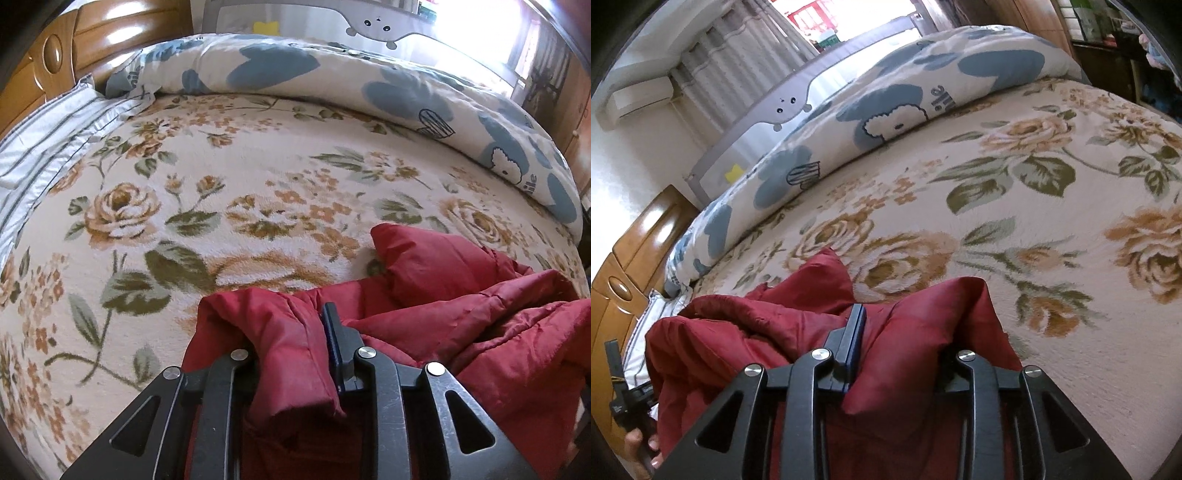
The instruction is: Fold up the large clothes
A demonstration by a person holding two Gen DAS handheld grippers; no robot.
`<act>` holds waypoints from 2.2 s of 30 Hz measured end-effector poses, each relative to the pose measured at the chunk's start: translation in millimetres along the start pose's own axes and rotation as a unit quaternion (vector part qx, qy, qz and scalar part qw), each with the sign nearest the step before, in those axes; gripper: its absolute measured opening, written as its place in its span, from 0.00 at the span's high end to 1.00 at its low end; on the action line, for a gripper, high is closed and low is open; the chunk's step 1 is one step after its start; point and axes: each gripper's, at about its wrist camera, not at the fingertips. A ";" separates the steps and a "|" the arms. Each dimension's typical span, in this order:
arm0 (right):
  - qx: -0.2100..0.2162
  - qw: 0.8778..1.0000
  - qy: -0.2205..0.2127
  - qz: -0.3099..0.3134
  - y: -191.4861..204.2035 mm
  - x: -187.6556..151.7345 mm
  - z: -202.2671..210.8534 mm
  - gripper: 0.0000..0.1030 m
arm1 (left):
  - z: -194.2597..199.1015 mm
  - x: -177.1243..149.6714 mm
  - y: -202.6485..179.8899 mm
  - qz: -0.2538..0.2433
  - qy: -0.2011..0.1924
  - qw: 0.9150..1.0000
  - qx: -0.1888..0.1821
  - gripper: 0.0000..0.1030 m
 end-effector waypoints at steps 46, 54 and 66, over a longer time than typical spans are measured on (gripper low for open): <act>-0.013 0.985 0.109 0.131 53.3 -44.1 9.3 0.29 | 47.6 -90.4 -7.7 -0.093 -0.009 0.996 -0.013 0.36; -0.015 0.987 0.095 0.127 53.4 -50.2 2.7 0.29 | 30.6 -79.1 -20.4 -0.102 0.000 0.995 0.011 0.32; 0.000 0.988 0.102 0.116 52.9 -42.8 15.7 0.27 | 70.8 -79.5 15.0 -0.064 -0.001 0.997 -0.046 0.34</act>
Point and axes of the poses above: each gripper's, at about its wrist camera, not at the fingertips, and z roughly against the way its jaws point, y to its left, x to its top, and after that the axes turned 1 degree about x, right-handed
